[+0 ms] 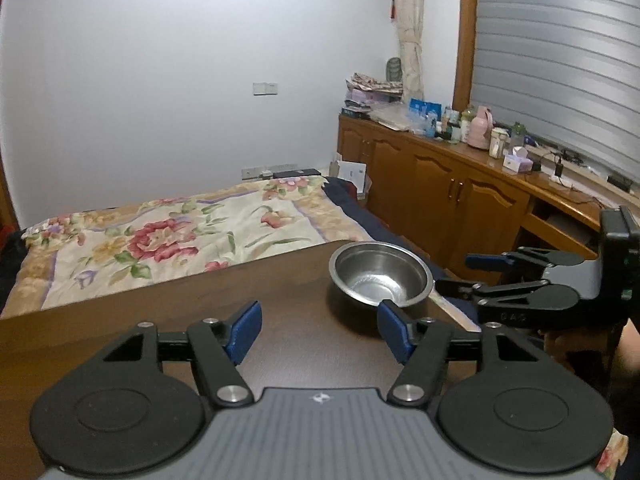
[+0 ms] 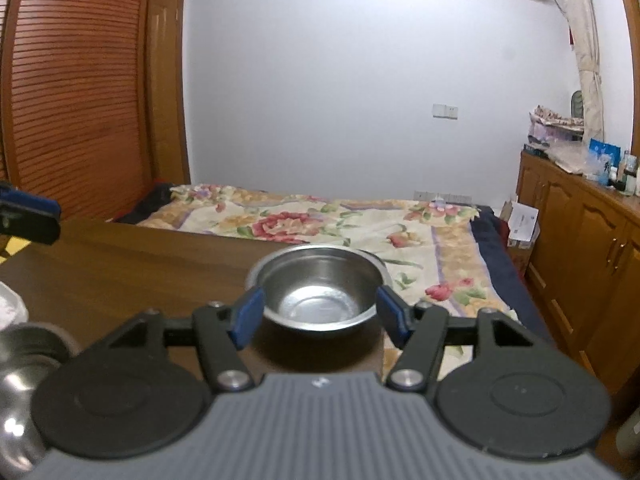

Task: Organize plates and bowls

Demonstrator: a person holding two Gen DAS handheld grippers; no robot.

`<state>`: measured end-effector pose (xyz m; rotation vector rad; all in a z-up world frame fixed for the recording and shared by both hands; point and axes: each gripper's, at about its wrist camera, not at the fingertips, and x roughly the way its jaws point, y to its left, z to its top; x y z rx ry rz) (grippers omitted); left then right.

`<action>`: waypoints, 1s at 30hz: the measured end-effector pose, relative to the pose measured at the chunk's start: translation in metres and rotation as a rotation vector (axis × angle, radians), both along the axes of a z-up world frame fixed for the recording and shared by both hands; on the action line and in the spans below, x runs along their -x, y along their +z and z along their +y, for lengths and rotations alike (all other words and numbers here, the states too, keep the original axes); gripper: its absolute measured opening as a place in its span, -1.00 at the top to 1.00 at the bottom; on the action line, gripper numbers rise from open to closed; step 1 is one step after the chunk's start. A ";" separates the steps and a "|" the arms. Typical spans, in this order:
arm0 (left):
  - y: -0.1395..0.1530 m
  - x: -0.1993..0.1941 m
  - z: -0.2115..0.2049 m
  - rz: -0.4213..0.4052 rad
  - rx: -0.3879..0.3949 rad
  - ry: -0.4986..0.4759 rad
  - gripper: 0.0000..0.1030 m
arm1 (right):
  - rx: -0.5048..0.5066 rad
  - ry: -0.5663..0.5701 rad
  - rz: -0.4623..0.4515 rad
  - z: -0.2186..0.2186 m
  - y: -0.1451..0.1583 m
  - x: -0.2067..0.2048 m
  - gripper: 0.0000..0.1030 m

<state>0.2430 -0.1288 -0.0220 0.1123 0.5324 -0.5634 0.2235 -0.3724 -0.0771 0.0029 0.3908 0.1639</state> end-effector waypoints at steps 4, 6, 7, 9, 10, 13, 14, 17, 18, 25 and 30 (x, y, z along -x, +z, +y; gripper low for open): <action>-0.005 -0.022 -0.019 0.019 -0.019 -0.028 -0.23 | -0.018 -0.012 0.024 -0.006 -0.008 -0.014 -0.22; -0.008 -0.032 -0.028 0.030 -0.036 -0.046 -0.23 | -0.034 -0.018 0.029 -0.009 -0.010 -0.021 -0.22; -0.010 -0.039 -0.033 0.038 -0.048 -0.051 -0.22 | -0.042 -0.025 0.030 -0.010 -0.011 -0.023 -0.22; -0.014 -0.049 -0.040 0.057 -0.062 -0.061 -0.19 | -0.066 -0.037 0.039 -0.015 -0.014 -0.030 -0.22; -0.017 -0.055 -0.044 0.072 -0.065 -0.067 -0.15 | -0.080 -0.042 0.045 -0.017 -0.016 -0.033 -0.22; -0.023 -0.069 -0.052 0.109 -0.066 -0.079 -0.13 | -0.122 -0.054 0.074 -0.025 -0.021 -0.044 -0.21; -0.025 -0.072 -0.054 0.115 -0.065 -0.081 -0.13 | -0.132 -0.055 0.079 -0.027 -0.023 -0.045 -0.21; -0.030 -0.086 -0.060 0.150 -0.066 -0.086 -0.13 | -0.149 -0.053 0.091 -0.030 -0.026 -0.049 -0.21; -0.032 -0.090 -0.063 0.158 -0.070 -0.087 -0.12 | -0.157 -0.050 0.096 -0.031 -0.027 -0.050 -0.21; -0.045 -0.108 -0.082 0.186 -0.120 -0.101 -0.04 | -0.198 -0.029 0.140 -0.034 -0.029 -0.062 -0.05; -0.052 -0.117 -0.091 0.201 -0.154 -0.103 -0.03 | -0.228 -0.015 0.157 -0.035 -0.032 -0.065 -0.03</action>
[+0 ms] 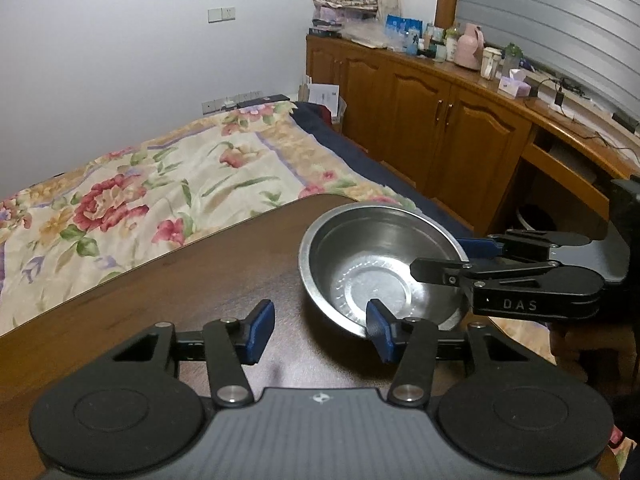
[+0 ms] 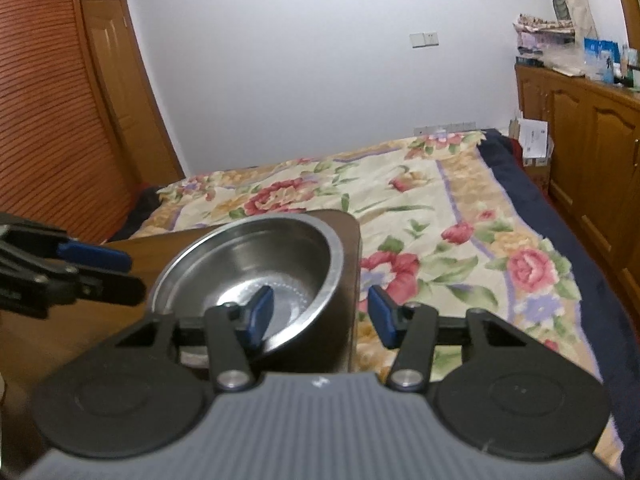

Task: Organize plates and bowls

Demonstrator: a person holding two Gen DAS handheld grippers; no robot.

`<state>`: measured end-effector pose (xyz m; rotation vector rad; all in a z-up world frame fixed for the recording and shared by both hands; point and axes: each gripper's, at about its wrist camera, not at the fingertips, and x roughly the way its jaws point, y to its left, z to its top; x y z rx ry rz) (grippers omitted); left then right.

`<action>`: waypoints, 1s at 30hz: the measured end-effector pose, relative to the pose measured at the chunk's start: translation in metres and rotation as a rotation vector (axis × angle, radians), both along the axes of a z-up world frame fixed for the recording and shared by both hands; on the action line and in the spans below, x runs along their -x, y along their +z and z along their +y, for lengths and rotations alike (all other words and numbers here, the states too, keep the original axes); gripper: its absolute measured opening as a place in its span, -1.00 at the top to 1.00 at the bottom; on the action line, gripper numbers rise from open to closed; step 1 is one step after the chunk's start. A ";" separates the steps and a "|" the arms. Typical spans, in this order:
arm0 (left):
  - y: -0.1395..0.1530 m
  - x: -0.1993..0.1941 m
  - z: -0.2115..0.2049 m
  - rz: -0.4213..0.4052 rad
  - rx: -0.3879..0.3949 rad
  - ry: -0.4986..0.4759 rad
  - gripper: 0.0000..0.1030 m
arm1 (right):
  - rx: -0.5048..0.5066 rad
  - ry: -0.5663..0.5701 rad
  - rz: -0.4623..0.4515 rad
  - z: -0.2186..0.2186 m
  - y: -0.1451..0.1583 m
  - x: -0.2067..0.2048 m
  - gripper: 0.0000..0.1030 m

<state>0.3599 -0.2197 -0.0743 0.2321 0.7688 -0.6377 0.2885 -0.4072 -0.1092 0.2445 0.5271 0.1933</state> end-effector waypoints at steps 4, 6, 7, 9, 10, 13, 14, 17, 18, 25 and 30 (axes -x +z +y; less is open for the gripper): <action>-0.005 -0.010 -0.003 0.016 -0.006 0.006 -0.03 | -0.008 0.013 0.002 0.002 0.000 -0.001 0.05; -0.008 -0.016 -0.004 0.035 -0.004 0.017 -0.03 | -0.013 0.021 0.003 0.003 0.000 -0.002 0.06; -0.010 -0.020 -0.004 0.047 0.001 0.021 -0.02 | -0.013 0.024 0.003 0.005 0.000 -0.002 0.09; -0.012 -0.025 -0.003 0.068 0.011 0.030 0.00 | -0.015 0.028 0.003 0.006 0.001 -0.002 0.14; -0.013 -0.027 -0.003 0.079 0.019 0.035 0.04 | -0.018 0.031 0.004 0.006 0.001 -0.002 0.18; -0.013 -0.031 -0.002 0.107 0.036 0.044 0.23 | -0.025 0.032 0.006 0.008 0.002 -0.002 0.28; -0.013 -0.030 -0.002 0.103 0.031 0.045 0.24 | -0.028 0.033 0.007 0.008 0.002 -0.002 0.28; -0.014 -0.029 -0.002 0.102 0.024 0.041 0.33 | -0.032 0.037 0.011 0.011 0.001 -0.002 0.31; -0.014 -0.029 -0.001 0.103 0.025 0.042 0.36 | -0.032 0.038 0.012 0.012 0.002 -0.001 0.34; -0.016 -0.030 0.005 0.120 0.024 0.048 0.61 | -0.038 0.053 0.021 0.019 0.003 0.000 0.43; -0.007 -0.023 0.013 0.093 0.032 0.057 0.63 | -0.023 0.056 0.010 0.026 0.013 0.004 0.47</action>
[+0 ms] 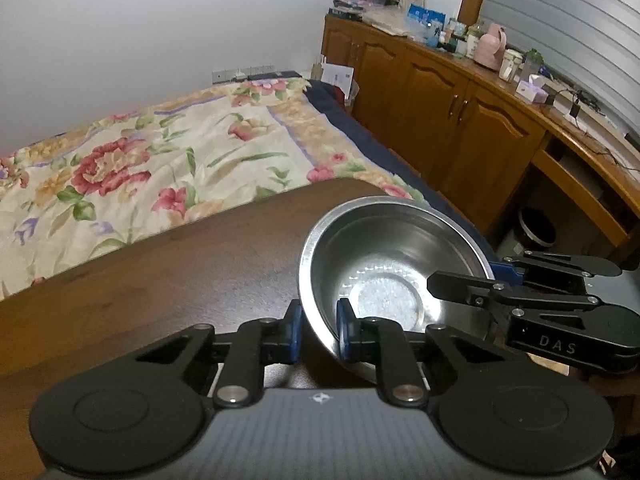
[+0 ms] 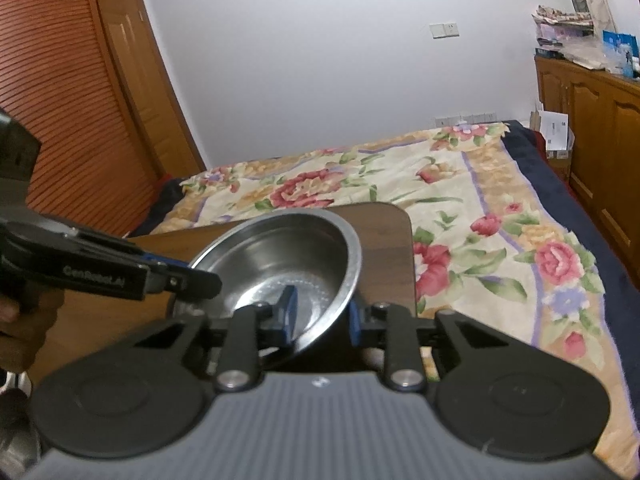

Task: Organize plates and bowls

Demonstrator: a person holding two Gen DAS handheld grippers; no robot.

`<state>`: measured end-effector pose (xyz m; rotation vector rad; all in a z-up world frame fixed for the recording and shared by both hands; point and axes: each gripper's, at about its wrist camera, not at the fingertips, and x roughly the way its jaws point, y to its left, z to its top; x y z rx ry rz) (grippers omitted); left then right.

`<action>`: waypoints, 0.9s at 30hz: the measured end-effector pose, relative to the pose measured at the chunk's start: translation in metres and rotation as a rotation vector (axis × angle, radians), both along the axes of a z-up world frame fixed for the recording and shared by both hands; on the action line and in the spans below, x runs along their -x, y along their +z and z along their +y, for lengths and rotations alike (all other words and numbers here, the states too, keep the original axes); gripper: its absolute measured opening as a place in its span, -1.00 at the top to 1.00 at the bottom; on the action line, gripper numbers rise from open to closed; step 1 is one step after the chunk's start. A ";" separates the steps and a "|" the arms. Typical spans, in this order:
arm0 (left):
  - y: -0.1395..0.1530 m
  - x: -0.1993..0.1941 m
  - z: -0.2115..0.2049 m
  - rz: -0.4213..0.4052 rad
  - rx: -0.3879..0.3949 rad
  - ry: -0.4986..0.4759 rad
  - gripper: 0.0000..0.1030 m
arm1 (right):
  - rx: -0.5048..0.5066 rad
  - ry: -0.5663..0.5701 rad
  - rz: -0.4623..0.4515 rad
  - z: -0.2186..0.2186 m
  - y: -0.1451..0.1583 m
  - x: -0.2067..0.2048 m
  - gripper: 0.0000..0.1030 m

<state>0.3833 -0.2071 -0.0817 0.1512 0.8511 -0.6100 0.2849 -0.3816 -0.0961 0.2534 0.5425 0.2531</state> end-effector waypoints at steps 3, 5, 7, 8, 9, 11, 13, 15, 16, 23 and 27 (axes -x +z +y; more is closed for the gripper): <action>0.012 0.008 0.005 -0.028 0.006 0.002 0.63 | 0.006 0.004 -0.017 0.004 0.009 0.004 0.47; 0.019 0.013 0.007 -0.049 0.000 0.001 0.63 | 0.009 0.005 -0.028 0.006 0.015 0.008 0.47; 0.025 0.019 0.010 -0.070 -0.004 0.001 0.63 | 0.013 0.006 -0.039 0.009 0.021 0.011 0.47; 0.028 0.021 0.011 -0.075 -0.004 0.002 0.63 | 0.016 0.007 -0.044 0.010 0.023 0.012 0.47; 0.030 0.023 0.012 -0.078 -0.003 0.004 0.63 | 0.018 0.008 -0.048 0.011 0.026 0.014 0.47; 0.034 0.028 0.015 -0.084 0.000 0.006 0.62 | 0.024 0.009 -0.054 0.013 0.029 0.016 0.47; 0.038 0.032 0.017 -0.089 0.003 0.007 0.62 | 0.030 0.012 -0.059 0.014 0.032 0.019 0.47; 0.041 0.035 0.019 -0.094 0.006 0.004 0.62 | 0.035 0.013 -0.063 0.015 0.035 0.022 0.47; 0.044 0.038 0.020 -0.095 0.008 0.003 0.62 | 0.036 0.013 -0.064 0.016 0.036 0.023 0.47; 0.060 0.055 0.029 -0.116 0.027 -0.005 0.61 | 0.055 0.009 -0.083 0.020 0.052 0.037 0.47; 0.069 0.069 0.034 -0.130 0.036 -0.008 0.61 | 0.065 0.006 -0.103 0.023 0.062 0.047 0.47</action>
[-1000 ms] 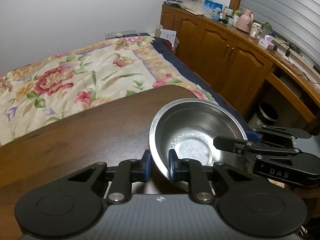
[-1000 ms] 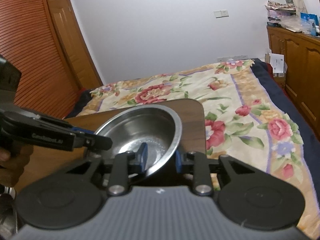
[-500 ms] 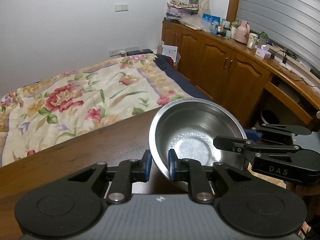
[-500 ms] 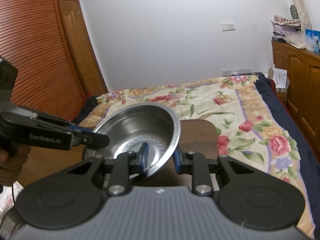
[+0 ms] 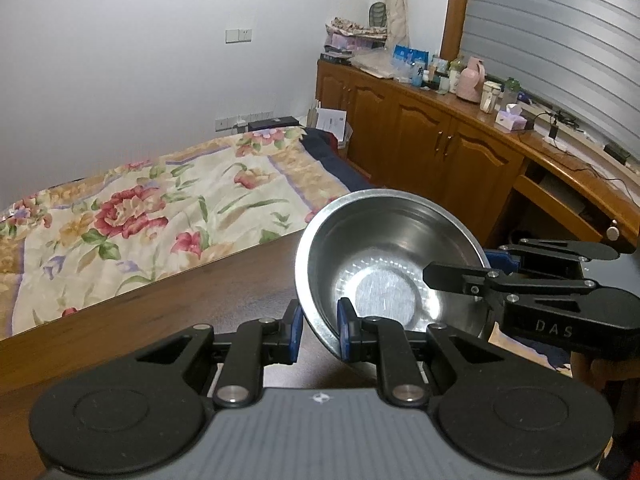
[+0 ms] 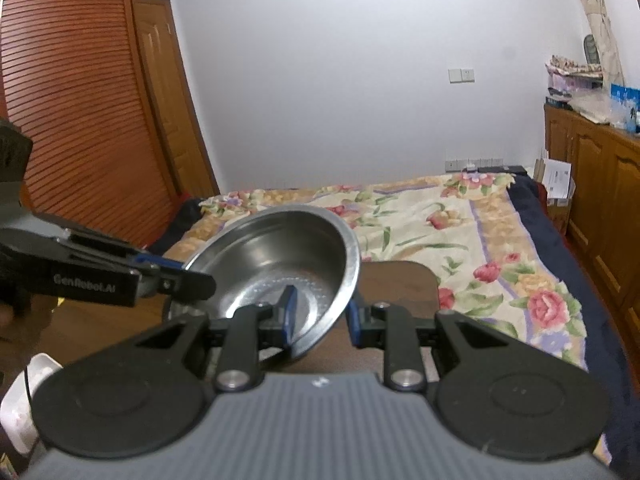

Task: Organize plates and bowls

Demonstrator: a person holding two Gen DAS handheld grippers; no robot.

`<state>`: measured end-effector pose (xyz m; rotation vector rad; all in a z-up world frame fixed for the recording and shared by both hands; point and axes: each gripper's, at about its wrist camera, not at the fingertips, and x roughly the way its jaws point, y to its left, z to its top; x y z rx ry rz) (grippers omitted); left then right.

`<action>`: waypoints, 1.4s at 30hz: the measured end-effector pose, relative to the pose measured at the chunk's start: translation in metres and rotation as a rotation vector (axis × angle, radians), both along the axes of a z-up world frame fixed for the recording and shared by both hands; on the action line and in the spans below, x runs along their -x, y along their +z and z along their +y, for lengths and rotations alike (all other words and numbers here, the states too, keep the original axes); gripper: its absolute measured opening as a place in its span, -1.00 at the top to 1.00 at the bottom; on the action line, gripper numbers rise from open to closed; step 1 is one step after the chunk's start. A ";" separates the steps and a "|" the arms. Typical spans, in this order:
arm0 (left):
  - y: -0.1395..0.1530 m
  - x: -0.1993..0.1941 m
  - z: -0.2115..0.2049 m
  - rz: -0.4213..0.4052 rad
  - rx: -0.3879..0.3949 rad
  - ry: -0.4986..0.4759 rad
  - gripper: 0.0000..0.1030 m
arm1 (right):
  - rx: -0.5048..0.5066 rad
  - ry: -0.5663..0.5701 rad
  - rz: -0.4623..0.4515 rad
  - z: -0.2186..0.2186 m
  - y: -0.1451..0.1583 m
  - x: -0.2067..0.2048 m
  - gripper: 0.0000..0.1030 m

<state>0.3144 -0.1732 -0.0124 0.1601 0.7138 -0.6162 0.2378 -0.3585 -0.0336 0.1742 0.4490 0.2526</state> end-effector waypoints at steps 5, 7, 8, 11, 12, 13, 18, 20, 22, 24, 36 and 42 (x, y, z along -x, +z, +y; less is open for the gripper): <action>0.013 0.020 0.008 -0.021 0.015 -0.002 0.61 | 0.015 0.000 -0.016 0.005 0.011 0.014 0.47; 0.019 0.029 0.011 -0.031 0.020 -0.005 0.61 | 0.016 0.002 -0.019 0.007 0.015 0.020 0.47; 0.022 0.033 0.012 -0.035 0.022 -0.006 0.61 | 0.014 0.002 -0.021 0.007 0.016 0.023 0.47; 0.030 0.047 0.016 -0.050 0.036 -0.009 0.60 | 0.013 0.000 -0.028 0.009 0.021 0.031 0.47; 0.033 0.052 0.018 -0.055 0.041 -0.010 0.60 | 0.012 -0.001 -0.031 0.010 0.023 0.035 0.47; 0.036 0.058 0.020 -0.061 0.045 -0.011 0.60 | 0.012 -0.001 -0.034 0.011 0.025 0.037 0.47; 0.045 0.081 0.028 -0.086 0.051 -0.019 0.59 | 0.015 0.002 -0.052 0.014 0.032 0.051 0.47; 0.049 0.087 0.031 -0.094 0.054 -0.020 0.59 | 0.018 0.003 -0.056 0.015 0.034 0.054 0.47; 0.052 0.094 0.035 -0.102 0.055 -0.020 0.59 | 0.023 0.008 -0.061 0.018 0.037 0.058 0.47; 0.056 0.099 0.038 -0.108 0.056 -0.020 0.59 | 0.027 0.012 -0.067 0.019 0.041 0.061 0.47; 0.065 0.142 0.055 -0.131 0.078 -0.019 0.58 | 0.034 0.033 -0.102 0.028 0.051 0.096 0.46; 0.049 0.162 0.063 -0.125 0.067 -0.020 0.58 | 0.025 0.050 -0.086 0.034 0.033 0.114 0.47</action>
